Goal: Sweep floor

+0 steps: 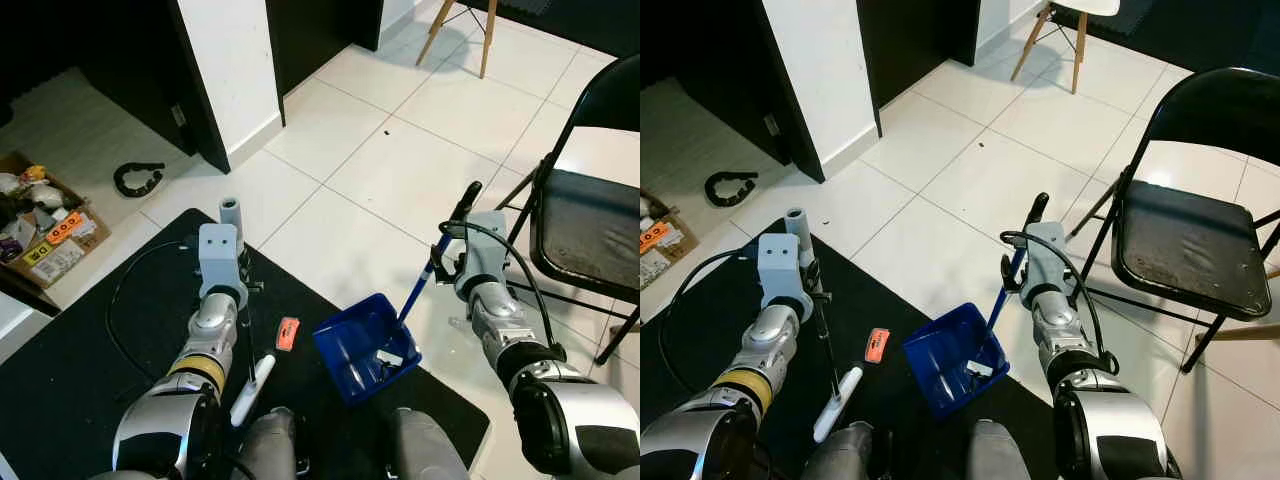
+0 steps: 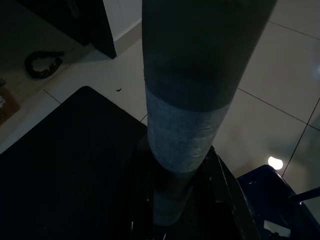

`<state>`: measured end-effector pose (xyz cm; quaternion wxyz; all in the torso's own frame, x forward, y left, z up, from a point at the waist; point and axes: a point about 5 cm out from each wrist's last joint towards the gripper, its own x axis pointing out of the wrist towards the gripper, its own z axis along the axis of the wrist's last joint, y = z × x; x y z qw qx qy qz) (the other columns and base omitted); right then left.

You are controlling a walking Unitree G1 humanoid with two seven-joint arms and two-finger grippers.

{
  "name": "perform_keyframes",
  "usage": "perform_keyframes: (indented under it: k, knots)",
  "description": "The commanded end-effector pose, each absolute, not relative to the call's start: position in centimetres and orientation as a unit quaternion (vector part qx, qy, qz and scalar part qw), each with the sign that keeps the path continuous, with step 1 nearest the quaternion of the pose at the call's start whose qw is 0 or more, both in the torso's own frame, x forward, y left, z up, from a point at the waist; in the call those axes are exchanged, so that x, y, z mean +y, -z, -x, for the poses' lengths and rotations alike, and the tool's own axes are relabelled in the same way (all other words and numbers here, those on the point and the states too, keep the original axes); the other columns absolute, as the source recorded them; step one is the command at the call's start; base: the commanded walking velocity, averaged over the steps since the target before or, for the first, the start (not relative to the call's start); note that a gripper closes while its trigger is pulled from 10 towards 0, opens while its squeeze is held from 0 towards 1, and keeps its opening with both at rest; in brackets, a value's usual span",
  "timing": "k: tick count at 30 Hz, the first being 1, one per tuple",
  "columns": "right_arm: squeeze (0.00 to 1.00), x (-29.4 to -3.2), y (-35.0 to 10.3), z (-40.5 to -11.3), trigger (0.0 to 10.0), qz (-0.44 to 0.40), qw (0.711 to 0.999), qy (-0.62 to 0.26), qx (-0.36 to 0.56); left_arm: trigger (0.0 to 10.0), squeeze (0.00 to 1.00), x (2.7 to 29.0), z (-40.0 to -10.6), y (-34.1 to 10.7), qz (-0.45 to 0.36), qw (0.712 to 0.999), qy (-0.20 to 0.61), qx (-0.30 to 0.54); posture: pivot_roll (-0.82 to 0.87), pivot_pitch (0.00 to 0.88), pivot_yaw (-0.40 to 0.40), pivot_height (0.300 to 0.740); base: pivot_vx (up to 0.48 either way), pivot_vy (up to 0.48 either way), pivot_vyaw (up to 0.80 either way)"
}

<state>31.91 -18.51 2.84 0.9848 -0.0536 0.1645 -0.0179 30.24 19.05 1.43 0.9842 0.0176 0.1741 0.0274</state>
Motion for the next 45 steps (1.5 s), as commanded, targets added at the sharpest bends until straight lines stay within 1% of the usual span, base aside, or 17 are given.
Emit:
perform_keyframes:
  k: [1,45]
  knots:
    - [0.0,-18.5,-2.04,-31.32,10.0,0.06,0.981,0.016,0.184,10.0,0.0,18.84,-28.26,0.95,-0.007,0.972,-0.027,0.234,-0.04,0.087,-0.029,0.74,0.0,0.0,0.0]
    - [0.0,-18.38,-2.04,-31.4,10.0,0.066,0.98,0.018,0.188,10.0,0.0,18.91,-28.38,0.82,-0.009,0.972,-0.027,0.232,-0.04,0.098,-0.022,0.74,0.0,0.0,0.0]
